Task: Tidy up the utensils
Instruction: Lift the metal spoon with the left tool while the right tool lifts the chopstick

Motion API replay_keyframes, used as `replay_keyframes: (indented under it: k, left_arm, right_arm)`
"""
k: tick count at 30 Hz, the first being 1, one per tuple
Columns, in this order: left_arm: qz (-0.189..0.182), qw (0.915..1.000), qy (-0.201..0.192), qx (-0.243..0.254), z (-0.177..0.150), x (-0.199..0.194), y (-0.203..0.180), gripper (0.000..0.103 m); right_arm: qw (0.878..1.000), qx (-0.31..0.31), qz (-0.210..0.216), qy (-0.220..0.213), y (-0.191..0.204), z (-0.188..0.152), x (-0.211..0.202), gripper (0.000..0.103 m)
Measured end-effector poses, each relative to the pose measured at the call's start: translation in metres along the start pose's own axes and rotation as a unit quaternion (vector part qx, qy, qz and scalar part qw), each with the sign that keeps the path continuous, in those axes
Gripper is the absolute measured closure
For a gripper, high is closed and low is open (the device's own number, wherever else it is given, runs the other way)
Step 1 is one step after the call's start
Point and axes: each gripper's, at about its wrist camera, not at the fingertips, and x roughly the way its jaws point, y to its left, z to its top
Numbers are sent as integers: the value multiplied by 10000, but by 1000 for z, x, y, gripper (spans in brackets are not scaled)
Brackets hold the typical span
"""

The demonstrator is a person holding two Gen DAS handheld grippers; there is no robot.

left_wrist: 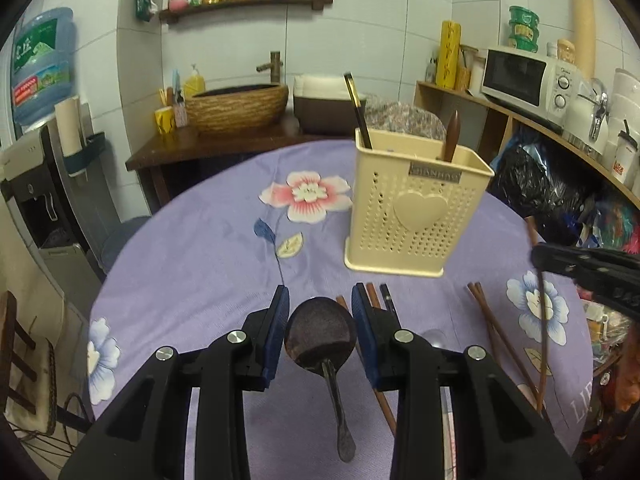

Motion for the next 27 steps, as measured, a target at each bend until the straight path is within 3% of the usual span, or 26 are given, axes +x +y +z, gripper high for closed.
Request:
replay_keyframes:
  k: [9,27]
  left_arm:
    - [-24,9997,-138,-205,2,-5,10,70]
    - [-221,9992,-239,-223,14,-7,14,71]
  right_arm:
    - [9986,-116,74,-503,14,9,-53,95]
    - [9978,-225,64,-627,21,19,-62,95]
